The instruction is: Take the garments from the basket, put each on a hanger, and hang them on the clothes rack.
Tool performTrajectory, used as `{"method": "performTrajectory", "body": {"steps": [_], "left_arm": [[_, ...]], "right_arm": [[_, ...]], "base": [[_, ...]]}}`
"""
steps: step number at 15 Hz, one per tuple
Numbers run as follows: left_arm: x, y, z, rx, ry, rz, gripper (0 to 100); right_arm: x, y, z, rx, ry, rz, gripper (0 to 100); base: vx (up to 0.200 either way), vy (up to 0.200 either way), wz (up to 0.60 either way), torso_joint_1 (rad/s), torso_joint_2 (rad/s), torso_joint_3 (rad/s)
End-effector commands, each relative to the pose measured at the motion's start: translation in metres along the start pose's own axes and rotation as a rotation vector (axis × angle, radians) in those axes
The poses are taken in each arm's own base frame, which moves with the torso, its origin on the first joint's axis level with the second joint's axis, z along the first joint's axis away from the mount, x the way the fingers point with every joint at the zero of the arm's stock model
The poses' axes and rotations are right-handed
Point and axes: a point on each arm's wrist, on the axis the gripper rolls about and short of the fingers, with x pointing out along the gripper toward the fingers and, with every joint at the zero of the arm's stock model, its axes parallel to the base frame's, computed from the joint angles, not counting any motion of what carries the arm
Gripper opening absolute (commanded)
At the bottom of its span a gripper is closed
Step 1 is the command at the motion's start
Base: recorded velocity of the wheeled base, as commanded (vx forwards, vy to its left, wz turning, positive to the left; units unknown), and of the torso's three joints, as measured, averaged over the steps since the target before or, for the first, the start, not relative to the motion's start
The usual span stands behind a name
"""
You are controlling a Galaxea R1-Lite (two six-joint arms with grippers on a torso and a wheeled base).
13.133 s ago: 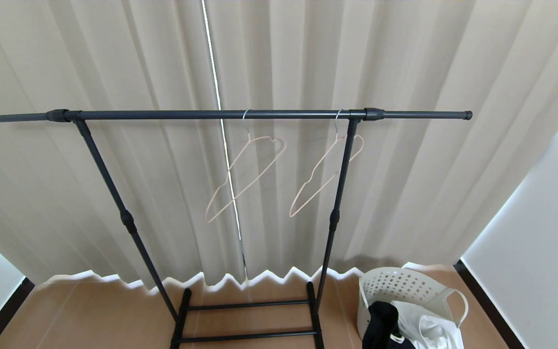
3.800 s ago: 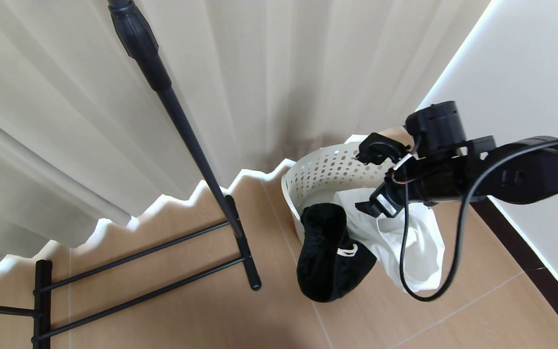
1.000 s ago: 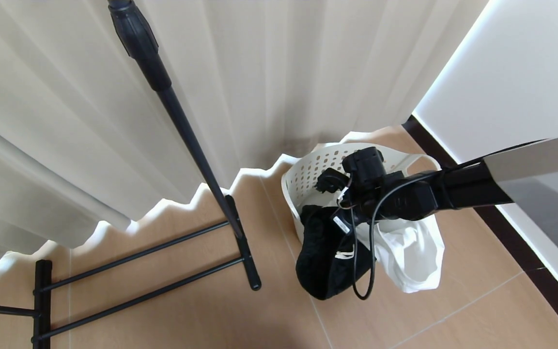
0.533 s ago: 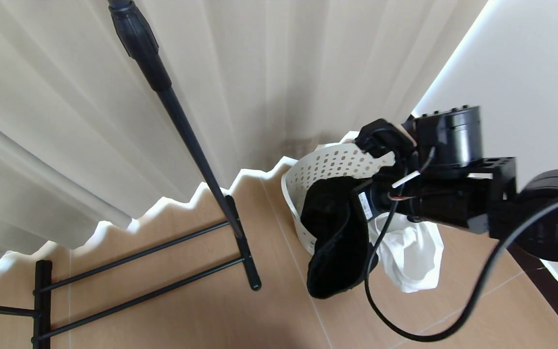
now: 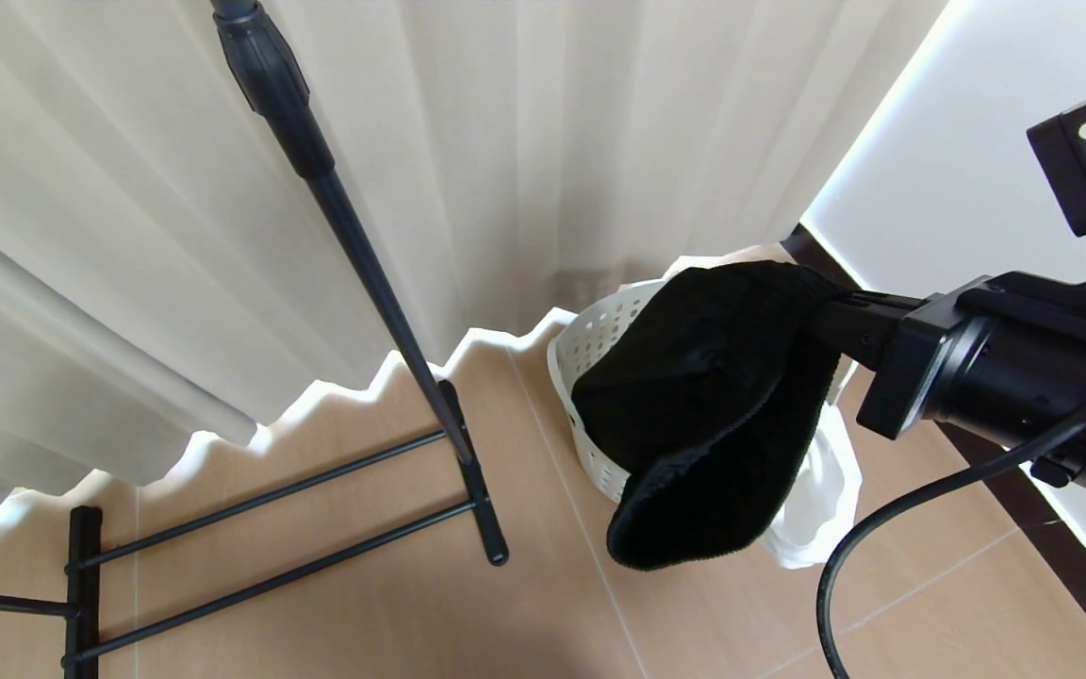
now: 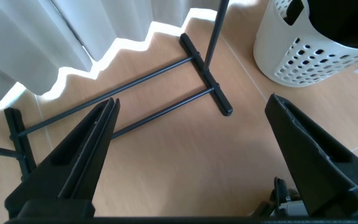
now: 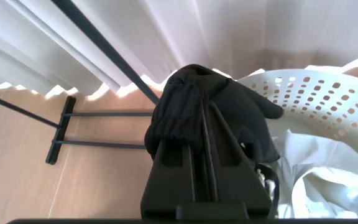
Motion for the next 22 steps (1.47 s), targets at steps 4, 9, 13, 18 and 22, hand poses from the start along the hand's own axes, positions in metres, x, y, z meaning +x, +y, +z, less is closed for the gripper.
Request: {"method": "performTrajectory", "body": {"steps": [4, 9, 13, 18, 22], "left_arm": [[-0.0001, -0.0001, 0.0000, 0.003, -0.002, -0.003, 100], [0.0000, -0.0001, 0.0000, 0.001, -0.001, -0.003, 100], [0.0000, -0.0001, 0.0000, 0.001, -0.001, -0.003, 100], [0.0000, -0.0001, 0.0000, 0.001, -0.001, -0.003, 100], [0.0000, -0.0001, 0.0000, 0.001, -0.001, -0.003, 100]], "right_arm": [[-0.0047, -0.0005, -0.0013, -0.001, -0.004, 0.001, 0], [-0.0034, -0.0008, -0.0022, 0.000, 0.000, -0.001, 0], [-0.0041, -0.0016, -0.0057, -0.025, 0.010, -0.004, 0], [-0.0046, -0.0026, -0.0073, -0.032, 0.012, -0.007, 0], [-0.0046, -0.0040, -0.0086, -0.035, 0.008, -0.011, 0]], "base": [[0.000, 0.000, 0.00, 0.000, 0.00, 0.000], [0.000, 0.000, 0.00, 0.000, 0.00, 0.000], [0.000, 0.000, 0.00, 0.004, 0.00, 0.144], [0.000, 0.000, 0.00, 0.001, 0.01, 0.196], [0.000, 0.000, 0.00, -0.004, 0.00, 0.201]]}}
